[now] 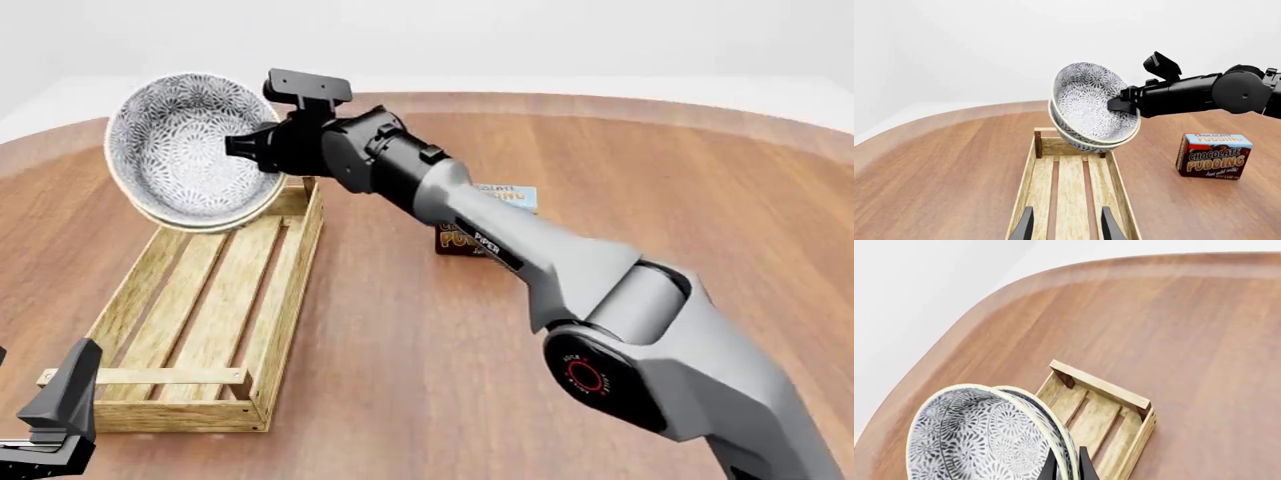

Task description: Stack the left bowl on the right bowl and place them in the tray.

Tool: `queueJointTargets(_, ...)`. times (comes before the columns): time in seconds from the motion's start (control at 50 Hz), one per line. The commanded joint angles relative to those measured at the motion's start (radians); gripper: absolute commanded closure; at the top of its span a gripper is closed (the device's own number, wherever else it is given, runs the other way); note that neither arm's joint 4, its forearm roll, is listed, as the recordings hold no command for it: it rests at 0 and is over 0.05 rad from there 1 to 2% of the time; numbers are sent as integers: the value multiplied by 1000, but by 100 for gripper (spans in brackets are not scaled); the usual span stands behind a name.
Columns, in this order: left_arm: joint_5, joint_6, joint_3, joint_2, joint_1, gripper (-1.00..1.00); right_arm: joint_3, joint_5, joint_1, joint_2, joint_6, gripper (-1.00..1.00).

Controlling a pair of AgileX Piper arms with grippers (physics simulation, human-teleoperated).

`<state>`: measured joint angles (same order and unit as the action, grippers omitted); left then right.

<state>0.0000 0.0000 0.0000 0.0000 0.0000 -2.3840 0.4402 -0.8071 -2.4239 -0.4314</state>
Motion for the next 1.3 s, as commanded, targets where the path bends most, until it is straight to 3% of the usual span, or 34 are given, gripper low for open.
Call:
queueJointTargets(0.02,0,0,0,0,0,-100,-43,-15,-26,-45,-20,100)
queueJointTargets(0.58,0,0,0,0,0,-100,17,-102,-57,-95,-47,100)
queueJointTargets(1.3,0,0,0,0,0,-100,-33,-102,-60,-183,-44,100)
